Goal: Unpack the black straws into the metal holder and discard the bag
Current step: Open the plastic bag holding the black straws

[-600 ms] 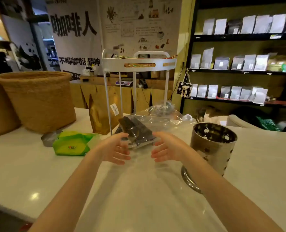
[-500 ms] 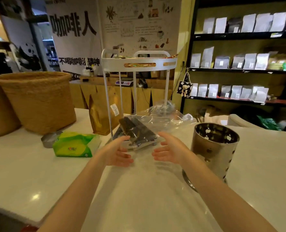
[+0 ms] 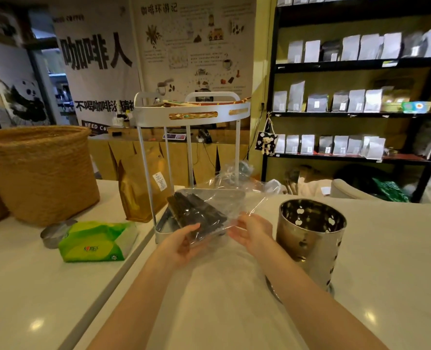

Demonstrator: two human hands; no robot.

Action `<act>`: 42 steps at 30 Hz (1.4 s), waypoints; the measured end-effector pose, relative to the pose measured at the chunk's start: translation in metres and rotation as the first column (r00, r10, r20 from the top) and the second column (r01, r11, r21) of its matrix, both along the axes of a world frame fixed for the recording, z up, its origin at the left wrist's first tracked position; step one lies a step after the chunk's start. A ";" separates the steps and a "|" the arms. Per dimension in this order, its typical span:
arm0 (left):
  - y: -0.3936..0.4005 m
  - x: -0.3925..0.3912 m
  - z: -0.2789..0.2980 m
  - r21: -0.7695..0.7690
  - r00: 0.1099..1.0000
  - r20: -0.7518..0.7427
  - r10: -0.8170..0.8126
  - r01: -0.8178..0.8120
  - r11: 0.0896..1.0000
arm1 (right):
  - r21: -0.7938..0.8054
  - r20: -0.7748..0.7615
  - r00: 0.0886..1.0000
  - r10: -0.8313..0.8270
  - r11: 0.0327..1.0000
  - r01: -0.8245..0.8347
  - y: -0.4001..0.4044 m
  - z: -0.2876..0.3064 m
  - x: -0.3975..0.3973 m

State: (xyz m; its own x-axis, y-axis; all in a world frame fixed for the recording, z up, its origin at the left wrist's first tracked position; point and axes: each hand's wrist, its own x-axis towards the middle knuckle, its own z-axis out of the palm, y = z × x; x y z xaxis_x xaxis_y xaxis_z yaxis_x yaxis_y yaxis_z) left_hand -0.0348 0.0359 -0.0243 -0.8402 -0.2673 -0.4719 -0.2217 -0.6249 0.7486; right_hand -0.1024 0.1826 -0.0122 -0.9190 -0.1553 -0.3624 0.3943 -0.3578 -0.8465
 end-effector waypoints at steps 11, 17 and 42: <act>-0.009 0.017 -0.001 -0.001 0.989 -0.097 -0.112 0.113 0.994 | 0.232 -0.356 0.923 0.149 0.970 -0.067 0.007 0.029 0.024; -0.011 0.040 0.001 -0.033 0.946 -0.275 -0.169 0.167 0.985 | 0.371 -0.511 0.803 0.306 0.921 -0.115 0.037 0.053 0.069; -0.039 0.126 -0.017 -0.476 0.855 0.148 -0.497 0.502 0.722 | 0.668 -0.603 0.773 0.195 0.653 0.357 0.170 0.002 0.114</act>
State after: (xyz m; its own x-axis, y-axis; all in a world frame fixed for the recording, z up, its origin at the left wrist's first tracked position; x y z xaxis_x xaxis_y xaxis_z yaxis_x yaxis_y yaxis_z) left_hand 0.0911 -0.0034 -0.0410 -0.9139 -0.0029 -0.4060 -0.4060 0.0196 0.9137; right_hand 0.0119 0.3529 -0.0101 -0.9560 -0.0151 0.2930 -0.2664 0.4631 -0.8453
